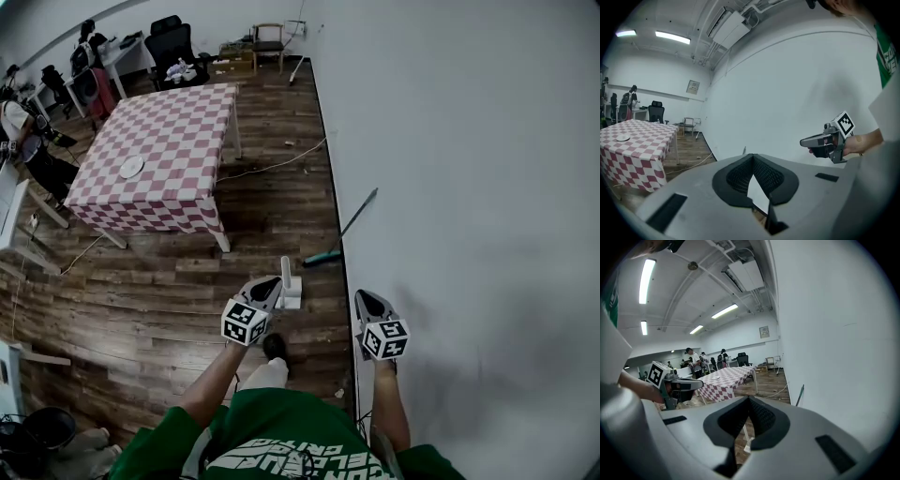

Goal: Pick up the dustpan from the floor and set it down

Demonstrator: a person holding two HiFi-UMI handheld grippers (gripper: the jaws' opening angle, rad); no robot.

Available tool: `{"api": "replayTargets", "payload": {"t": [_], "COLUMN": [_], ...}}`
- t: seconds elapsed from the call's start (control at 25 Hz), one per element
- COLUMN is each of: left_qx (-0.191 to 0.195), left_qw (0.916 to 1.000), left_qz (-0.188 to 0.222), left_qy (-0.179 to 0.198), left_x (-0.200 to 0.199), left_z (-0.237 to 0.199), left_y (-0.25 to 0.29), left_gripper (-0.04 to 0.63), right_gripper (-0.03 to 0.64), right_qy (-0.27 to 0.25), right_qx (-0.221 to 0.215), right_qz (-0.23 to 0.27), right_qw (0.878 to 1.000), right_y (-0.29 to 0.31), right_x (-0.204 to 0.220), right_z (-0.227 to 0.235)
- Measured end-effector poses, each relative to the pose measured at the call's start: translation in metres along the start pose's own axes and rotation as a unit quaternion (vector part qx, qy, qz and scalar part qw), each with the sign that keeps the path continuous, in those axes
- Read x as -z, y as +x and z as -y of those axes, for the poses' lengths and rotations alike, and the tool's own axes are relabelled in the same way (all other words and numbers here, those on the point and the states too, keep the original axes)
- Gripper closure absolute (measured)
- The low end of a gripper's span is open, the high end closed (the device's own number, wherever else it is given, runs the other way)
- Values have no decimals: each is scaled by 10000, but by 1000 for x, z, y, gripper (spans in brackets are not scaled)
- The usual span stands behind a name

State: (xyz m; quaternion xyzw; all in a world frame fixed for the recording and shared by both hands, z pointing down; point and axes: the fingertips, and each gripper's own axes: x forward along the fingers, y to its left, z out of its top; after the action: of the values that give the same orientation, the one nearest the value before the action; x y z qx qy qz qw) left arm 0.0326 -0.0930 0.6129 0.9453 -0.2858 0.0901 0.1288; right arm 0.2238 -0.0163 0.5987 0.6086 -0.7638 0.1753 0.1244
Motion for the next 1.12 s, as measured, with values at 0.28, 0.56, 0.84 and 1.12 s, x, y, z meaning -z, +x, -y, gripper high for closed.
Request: {"api": "replayTargets", "payload": {"t": [0.28, 0.56, 0.84, 1.12], "left_qx": [-249, -238, -578, -1215], "left_qw": [9978, 9936, 9878, 9767], "left_qz": [-510, -965, -1275, -1377], "left_qy": [-330, -532, -679, -1112], "left_x": [28, 48, 72, 88], "left_z": [-43, -61, -76, -90], "left_y": [42, 81, 110, 128], "left_gripper": [592, 592, 591, 589], "right_gripper": [609, 609, 609, 609], "right_qy": [22, 26, -36, -47], "right_qx": [19, 3, -418, -953], "right_qz": [-225, -352, -487, -814], "right_qw": [9997, 9994, 9979, 9921], "right_y": [54, 90, 131, 169], "right_x": [-4, -9, 1, 15], "right_z": [15, 31, 38, 50]}}
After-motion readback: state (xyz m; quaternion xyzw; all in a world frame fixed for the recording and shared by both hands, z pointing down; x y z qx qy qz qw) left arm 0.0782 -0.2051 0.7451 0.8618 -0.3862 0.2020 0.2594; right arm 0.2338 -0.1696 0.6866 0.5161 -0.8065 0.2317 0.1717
